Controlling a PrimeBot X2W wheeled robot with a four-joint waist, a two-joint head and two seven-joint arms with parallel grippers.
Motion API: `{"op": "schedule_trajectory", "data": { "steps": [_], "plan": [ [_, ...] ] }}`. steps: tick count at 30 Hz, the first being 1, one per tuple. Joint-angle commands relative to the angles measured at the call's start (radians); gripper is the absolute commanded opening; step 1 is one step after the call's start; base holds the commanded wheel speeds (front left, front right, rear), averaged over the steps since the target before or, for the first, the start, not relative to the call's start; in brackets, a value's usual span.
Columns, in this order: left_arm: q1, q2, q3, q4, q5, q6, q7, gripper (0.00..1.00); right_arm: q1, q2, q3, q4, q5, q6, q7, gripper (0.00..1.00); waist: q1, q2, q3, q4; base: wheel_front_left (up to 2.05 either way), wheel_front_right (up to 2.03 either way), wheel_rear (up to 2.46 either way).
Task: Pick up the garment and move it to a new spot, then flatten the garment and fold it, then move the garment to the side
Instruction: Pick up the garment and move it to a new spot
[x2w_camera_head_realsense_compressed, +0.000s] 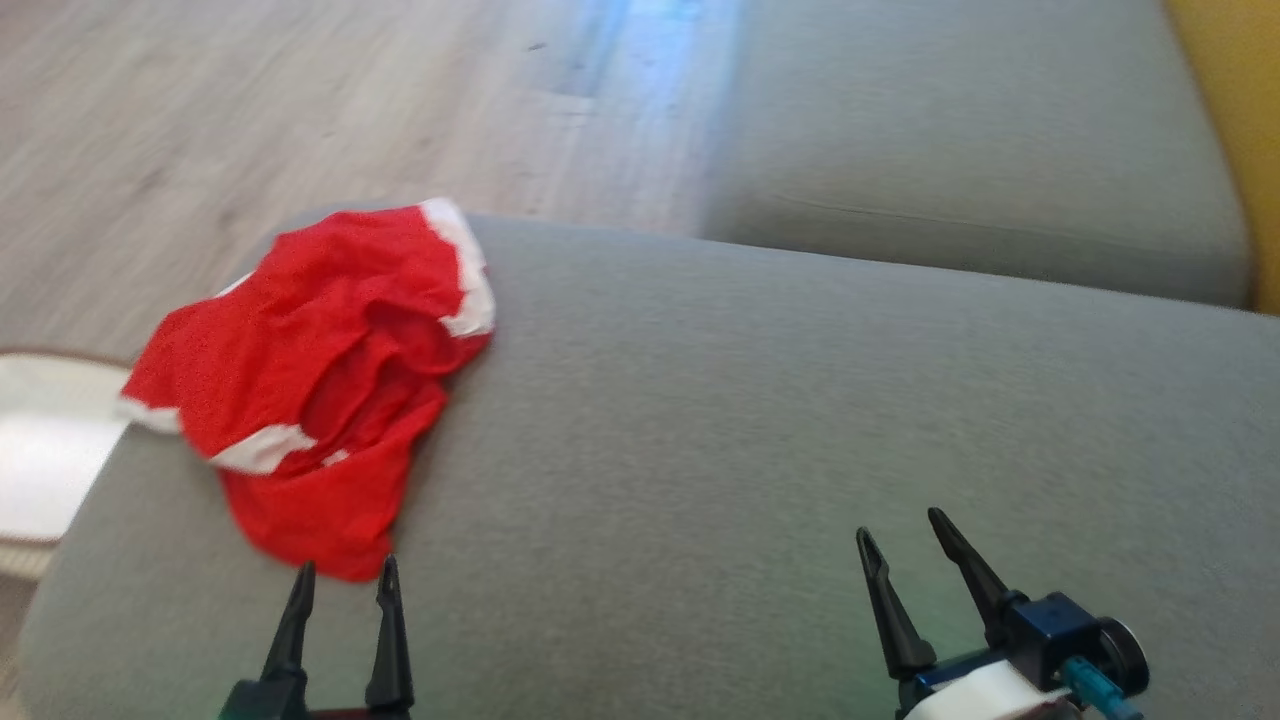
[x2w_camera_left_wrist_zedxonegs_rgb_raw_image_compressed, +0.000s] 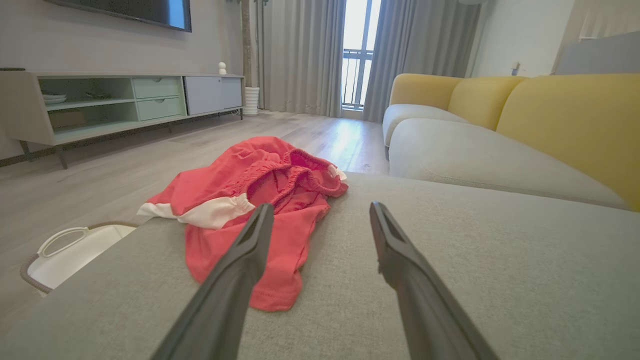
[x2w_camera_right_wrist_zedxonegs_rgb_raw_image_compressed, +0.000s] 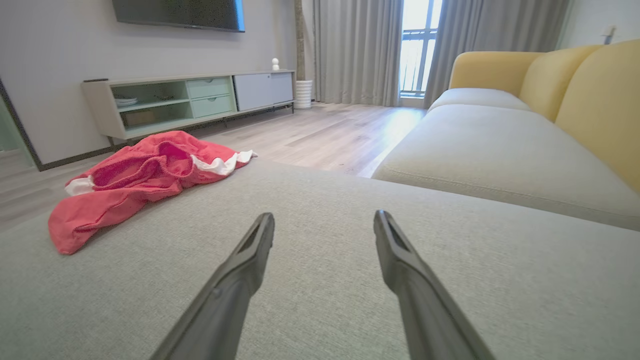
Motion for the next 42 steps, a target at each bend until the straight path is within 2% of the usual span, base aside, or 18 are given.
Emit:
{"op": "schedule_trajectory", "data": {
  "steps": [1,11,17,23,27,31,36,40,41,42],
  "plan": [
    [-0.05,0.0,0.039,-0.034,0.0,0.003,-0.011,1.0,-0.041,-0.006,0.024,-0.032,0.005,-0.001,-0.011,1.0,-0.0001,0.0,0.009,0.057,0.0,0.0,0.0],
    [-0.038,0.0,0.096,-0.045,0.002,-0.001,-0.011,1.0,-0.035,-0.006,0.022,-0.026,0.002,-0.001,-0.011,1.0,-0.0001,0.0,0.018,0.175,0.0,0.0,0.0],
    [-0.041,0.003,0.136,-0.081,0.019,-0.001,-0.011,1.0,-0.03,-0.006,0.019,-0.024,-0.007,-0.001,-0.011,1.0,-0.0001,0.0,0.029,0.196,0.0,0.0,0.0],
    [-0.133,0.042,0.139,-0.164,0.061,-0.036,-0.011,1.0,-0.034,-0.006,0.008,-0.024,-0.042,-0.001,-0.011,1.0,-0.0001,0.0,0.074,0.194,0.0,0.0,0.0],
    [-0.285,0.093,0.127,-0.196,0.08,-0.065,-0.011,1.0,-0.065,-0.021,-0.004,-0.037,-0.081,-0.001,-0.011,1.0,-0.0001,0.0,0.164,0.183,0.0,0.0,0.0],
    [-0.496,0.141,0.106,-0.149,0.089,-0.09,-0.01,1.0,-0.109,-0.07,-0.013,-0.054,-0.099,-0.001,-0.011,1.0,-0.0001,0.0,0.267,0.174,0.0,0.0,0.0],
    [-0.799,0.16,0.083,-0.002,0.074,-0.104,0.044,1.0,-0.165,-0.148,-0.03,-0.085,-0.109,-0.001,-0.011,1.0,-0.0001,0.0,0.392,0.168,0.0,0.0,0.0],
    [-1.02,0.148,0.091,0.189,0.048,-0.096,0.119,1.0,-0.201,-0.208,-0.036,-0.112,-0.11,-0.001,-0.011,1.0,-0.0001,0.0,0.478,0.158,0.0,0.0,0.0],
    [-1.115,0.141,0.103,0.299,0.028,-0.088,0.167,1.0,-0.213,-0.237,-0.039,-0.128,-0.111,-0.001,-0.011,1.0,-0.0001,0.0,0.517,0.151,0.0,0.0,0.0],
    [-1.115,0.141,0.103,0.299,0.028,-0.088,0.167,1.0,-0.213,-0.237,-0.039,-0.128,-0.111,-0.001,-0.011,1.0,-0.0001,0.0,0.517,0.151,0.0,0.0,0.0]
  ]
}}
